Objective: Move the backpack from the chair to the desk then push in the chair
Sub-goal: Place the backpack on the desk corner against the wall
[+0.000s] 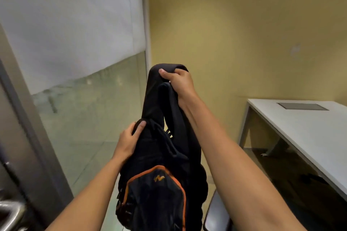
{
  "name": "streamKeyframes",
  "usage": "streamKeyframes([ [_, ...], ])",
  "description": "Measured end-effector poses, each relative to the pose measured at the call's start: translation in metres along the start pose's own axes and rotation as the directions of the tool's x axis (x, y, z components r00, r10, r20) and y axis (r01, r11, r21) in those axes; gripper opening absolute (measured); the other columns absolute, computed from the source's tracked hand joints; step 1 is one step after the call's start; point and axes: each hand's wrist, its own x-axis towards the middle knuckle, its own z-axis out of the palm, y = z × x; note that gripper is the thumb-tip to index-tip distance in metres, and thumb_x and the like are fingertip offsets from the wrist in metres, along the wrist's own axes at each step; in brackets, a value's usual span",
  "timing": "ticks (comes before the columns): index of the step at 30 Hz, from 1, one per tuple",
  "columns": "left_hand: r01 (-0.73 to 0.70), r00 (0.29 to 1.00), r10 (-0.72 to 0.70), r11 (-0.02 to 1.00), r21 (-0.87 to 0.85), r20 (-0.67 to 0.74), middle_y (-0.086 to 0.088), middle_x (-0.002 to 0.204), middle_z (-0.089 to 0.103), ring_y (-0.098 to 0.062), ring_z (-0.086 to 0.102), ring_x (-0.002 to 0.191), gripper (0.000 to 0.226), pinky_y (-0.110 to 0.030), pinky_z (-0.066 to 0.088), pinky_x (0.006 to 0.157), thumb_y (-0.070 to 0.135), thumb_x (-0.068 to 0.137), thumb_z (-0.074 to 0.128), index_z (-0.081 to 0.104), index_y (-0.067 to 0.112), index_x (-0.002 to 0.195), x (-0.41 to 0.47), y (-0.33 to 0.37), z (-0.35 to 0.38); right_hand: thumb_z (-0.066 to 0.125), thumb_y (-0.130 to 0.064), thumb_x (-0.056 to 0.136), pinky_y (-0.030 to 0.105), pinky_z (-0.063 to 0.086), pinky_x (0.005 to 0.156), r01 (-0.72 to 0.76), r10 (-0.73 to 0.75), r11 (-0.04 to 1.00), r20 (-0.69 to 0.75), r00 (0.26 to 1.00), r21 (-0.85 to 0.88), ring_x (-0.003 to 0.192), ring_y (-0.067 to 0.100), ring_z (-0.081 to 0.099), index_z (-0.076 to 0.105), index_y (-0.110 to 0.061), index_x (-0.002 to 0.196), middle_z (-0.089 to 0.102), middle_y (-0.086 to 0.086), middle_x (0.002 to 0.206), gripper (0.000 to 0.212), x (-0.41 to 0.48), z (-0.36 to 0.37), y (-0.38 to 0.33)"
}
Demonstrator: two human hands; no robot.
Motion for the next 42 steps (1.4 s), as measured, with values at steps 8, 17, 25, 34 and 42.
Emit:
streamKeyframes([
  [8,0.016,0.989,-0.021,0.999,-0.034,-0.148,0.009,0.061,0.067,-0.010,0.059,0.063,0.052,-0.037,0.047,0.064,0.081,0.063,0.051,0.064,0.031,0.059,0.062,0.014,0.065,0.073,-0.030,0.079,0.049,0.051,0.094,0.001,-0.006,0.997,-0.070,0.997,-0.073,0.100,0.031,0.066,0.068,-0.002,0.091,0.072,0.013,0.102,0.030,0.090,-0.042,0.014],
  [17,0.121,0.964,-0.108,0.992,0.039,-0.245,-0.004,0.059,0.061,-0.026,0.058,0.063,0.058,-0.028,0.035,0.051,0.074,0.073,0.051,0.059,0.019,0.057,0.141,0.003,0.133,0.046,-0.033,0.096,0.035,0.045,0.088,-0.055,-0.060,0.759,-0.154,0.986,-0.649,0.107,0.031,0.060,0.062,-0.003,0.116,0.065,0.013,0.118,0.040,0.199,-0.113,0.065],
  [25,0.137,0.947,-0.121,0.990,0.032,-0.299,-0.012,0.062,0.062,-0.022,0.052,0.056,0.065,-0.026,0.035,0.052,0.070,0.076,0.054,0.060,0.007,0.065,0.242,-0.010,0.171,0.051,-0.023,0.096,0.041,0.046,0.099,-0.131,0.056,0.917,-0.202,0.978,-0.376,0.103,0.023,0.058,0.059,-0.010,0.116,0.062,0.014,0.123,0.025,0.270,-0.158,0.192],
  [34,0.094,0.963,-0.130,0.983,-0.160,-0.235,-0.008,0.060,0.039,-0.022,0.035,0.058,0.072,-0.031,0.030,0.057,0.068,0.076,0.058,0.050,-0.002,0.066,0.353,-0.002,0.214,0.029,-0.067,0.087,0.022,0.043,0.078,-0.170,0.137,0.981,-0.296,0.946,-0.091,0.096,0.001,0.056,0.057,-0.020,0.116,0.062,-0.009,0.104,0.062,0.319,-0.183,0.266],
  [42,-0.007,0.982,-0.051,0.954,-0.301,-0.183,-0.002,0.055,0.026,-0.022,0.025,0.057,0.063,-0.032,0.024,0.058,0.068,0.073,0.060,0.027,0.018,0.051,0.438,0.005,0.270,0.063,-0.041,0.085,0.005,0.048,0.064,-0.154,0.119,0.972,-0.191,0.974,-0.179,0.094,0.000,0.059,0.051,-0.028,0.117,0.061,-0.014,0.107,0.036,0.373,-0.200,0.295],
])
